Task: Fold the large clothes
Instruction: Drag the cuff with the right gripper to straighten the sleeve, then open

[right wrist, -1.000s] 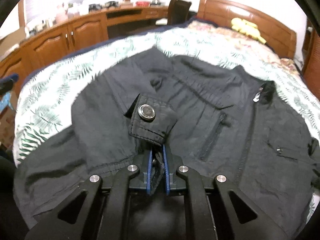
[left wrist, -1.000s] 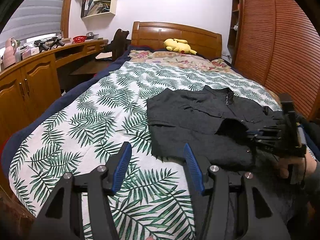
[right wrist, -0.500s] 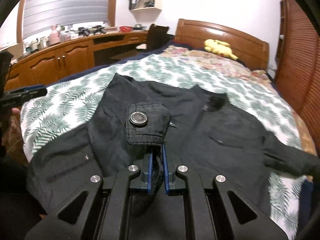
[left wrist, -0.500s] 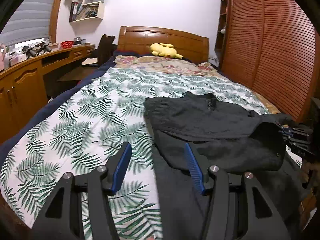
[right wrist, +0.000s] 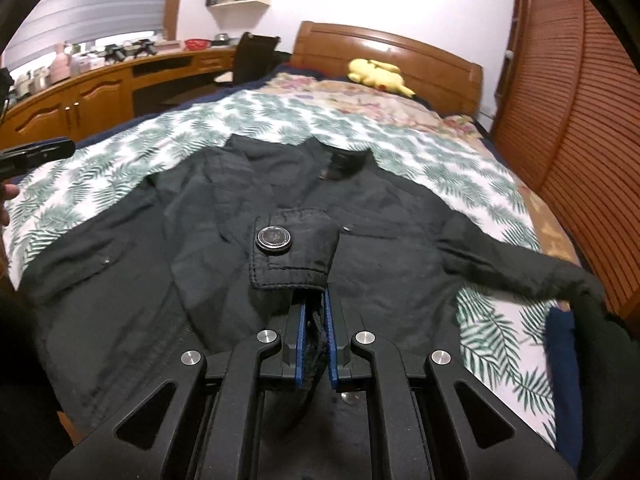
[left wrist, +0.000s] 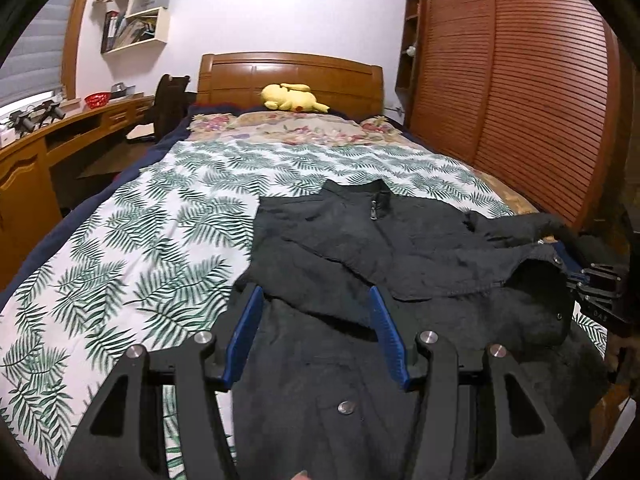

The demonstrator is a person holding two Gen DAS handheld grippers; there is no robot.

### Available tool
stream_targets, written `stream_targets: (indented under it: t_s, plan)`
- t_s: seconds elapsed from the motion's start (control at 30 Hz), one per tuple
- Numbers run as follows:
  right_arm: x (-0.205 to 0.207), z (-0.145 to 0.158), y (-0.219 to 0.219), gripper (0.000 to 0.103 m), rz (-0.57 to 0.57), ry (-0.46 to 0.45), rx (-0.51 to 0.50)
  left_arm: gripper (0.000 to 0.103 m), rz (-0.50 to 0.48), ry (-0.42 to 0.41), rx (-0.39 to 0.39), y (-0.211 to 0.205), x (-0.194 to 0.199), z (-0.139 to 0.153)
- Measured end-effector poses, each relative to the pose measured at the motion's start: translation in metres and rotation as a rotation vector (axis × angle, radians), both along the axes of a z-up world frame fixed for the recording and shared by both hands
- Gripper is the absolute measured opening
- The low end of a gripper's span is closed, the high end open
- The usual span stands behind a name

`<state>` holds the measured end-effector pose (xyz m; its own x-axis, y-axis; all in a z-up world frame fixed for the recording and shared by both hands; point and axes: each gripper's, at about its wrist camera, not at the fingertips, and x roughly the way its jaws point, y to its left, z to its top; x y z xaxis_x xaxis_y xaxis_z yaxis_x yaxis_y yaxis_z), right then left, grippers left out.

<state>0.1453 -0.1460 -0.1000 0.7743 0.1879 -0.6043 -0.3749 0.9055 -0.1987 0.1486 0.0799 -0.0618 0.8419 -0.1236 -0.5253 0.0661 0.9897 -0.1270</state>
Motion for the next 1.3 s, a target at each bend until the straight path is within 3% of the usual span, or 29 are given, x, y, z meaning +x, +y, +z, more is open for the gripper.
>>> stream_targets:
  t_s: [0.27,0.3,0.37,0.4,0.43,0.77,0.97,1.17,1.3]
  plan:
    - [0.007,-0.015,-0.016,0.01,-0.047,0.084,0.011,0.054,-0.032,0.019,0.016,-0.023,0.014,-0.006]
    - [0.006,-0.016,-0.017,0.014,-0.058,0.089,0.004,0.054,-0.036,0.02,0.017,-0.026,0.015,-0.006]
    - [0.006,-0.018,-0.021,0.035,-0.056,0.117,0.014,0.054,-0.044,0.023,0.021,-0.031,0.017,-0.007]
    - [0.006,-0.018,-0.025,0.053,-0.052,0.123,0.029,0.054,-0.048,0.025,0.024,-0.035,0.019,-0.008]
    - [0.005,-0.016,-0.027,0.058,-0.053,0.116,0.035,0.054,-0.052,0.027,0.026,-0.037,0.02,-0.008]
    - [0.041,-0.013,-0.029,0.059,-0.074,0.111,0.027,0.054,-0.11,0.053,0.023,-0.069,0.03,-0.017]
    - [0.086,-0.047,-0.034,0.059,-0.121,0.188,0.027,0.054,-0.128,0.077,0.053,-0.087,0.035,-0.025]
    - [0.105,-0.094,-0.045,0.062,-0.137,0.341,0.062,0.054,-0.135,0.066,0.061,-0.094,0.033,-0.024]
    - [0.101,-0.098,-0.048,0.068,-0.124,0.335,0.08,0.054,-0.135,0.047,0.046,-0.093,0.03,-0.019]
